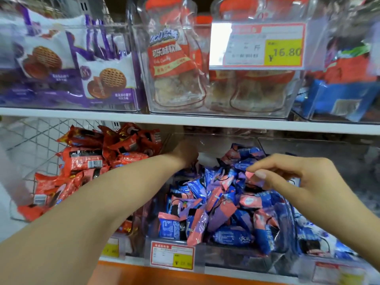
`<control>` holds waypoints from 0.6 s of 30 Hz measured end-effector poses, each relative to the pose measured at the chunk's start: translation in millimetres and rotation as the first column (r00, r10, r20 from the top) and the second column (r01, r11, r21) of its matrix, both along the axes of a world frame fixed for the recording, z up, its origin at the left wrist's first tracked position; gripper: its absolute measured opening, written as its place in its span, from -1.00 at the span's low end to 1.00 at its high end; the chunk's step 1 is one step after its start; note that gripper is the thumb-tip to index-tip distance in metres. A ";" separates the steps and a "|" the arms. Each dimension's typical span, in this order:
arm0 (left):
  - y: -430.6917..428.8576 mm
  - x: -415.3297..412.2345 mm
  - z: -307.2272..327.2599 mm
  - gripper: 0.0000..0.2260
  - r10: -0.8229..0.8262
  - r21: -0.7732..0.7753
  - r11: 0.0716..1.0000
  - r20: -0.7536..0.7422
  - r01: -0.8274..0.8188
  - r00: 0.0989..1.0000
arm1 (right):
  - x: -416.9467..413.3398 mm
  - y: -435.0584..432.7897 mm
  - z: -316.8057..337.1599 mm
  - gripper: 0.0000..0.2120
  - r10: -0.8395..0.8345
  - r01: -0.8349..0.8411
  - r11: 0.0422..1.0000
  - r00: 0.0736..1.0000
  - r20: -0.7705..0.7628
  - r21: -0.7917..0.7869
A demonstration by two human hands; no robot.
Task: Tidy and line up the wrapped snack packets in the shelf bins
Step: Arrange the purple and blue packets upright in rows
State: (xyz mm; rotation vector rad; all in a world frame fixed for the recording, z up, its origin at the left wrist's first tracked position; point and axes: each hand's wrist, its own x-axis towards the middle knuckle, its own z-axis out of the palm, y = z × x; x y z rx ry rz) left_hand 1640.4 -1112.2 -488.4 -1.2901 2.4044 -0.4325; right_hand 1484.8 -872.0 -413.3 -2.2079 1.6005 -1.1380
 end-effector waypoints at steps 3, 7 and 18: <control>-6.9 9.2 4.1 -0.67 0.061 0.202 0.978 -0.052 -0.049 0.997 | -2.6 1.4 -1.4 -0.82 -0.023 0.023 1.000 1.000 -0.007 0.000; 1.8 12.4 -0.9 -0.60 0.165 0.481 0.868 -0.040 -0.126 0.985 | -5.6 2.7 -3.3 -0.80 -0.045 0.045 0.999 0.999 -0.002 0.024; -1.4 14.1 -12.4 -0.54 0.247 0.550 0.819 -0.084 -0.161 0.965 | -16.5 -0.3 -7.2 -0.85 -0.062 0.060 0.997 0.997 0.046 0.044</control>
